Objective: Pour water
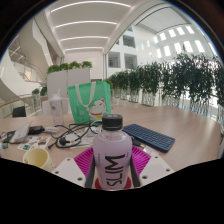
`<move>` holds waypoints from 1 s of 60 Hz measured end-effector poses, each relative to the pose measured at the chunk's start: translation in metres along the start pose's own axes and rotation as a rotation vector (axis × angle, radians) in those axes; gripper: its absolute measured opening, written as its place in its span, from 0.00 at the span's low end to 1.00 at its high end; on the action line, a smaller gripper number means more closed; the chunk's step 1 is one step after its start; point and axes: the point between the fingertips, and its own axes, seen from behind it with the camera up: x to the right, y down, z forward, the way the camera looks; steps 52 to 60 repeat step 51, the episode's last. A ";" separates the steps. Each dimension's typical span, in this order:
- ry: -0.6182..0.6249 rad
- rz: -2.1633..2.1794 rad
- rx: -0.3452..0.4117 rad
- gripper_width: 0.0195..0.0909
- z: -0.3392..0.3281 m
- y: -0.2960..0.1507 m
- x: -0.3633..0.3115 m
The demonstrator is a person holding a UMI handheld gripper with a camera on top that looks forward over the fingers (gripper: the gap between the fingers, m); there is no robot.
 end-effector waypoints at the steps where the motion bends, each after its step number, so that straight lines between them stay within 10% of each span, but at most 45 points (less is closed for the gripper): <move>1: -0.001 0.003 -0.006 0.50 0.000 0.000 0.001; 11: 0.012 0.073 -0.172 0.92 -0.031 0.012 -0.001; 49: 0.086 0.035 -0.160 0.89 -0.383 -0.071 -0.090; 60: 0.088 0.027 -0.154 0.89 -0.396 -0.074 -0.093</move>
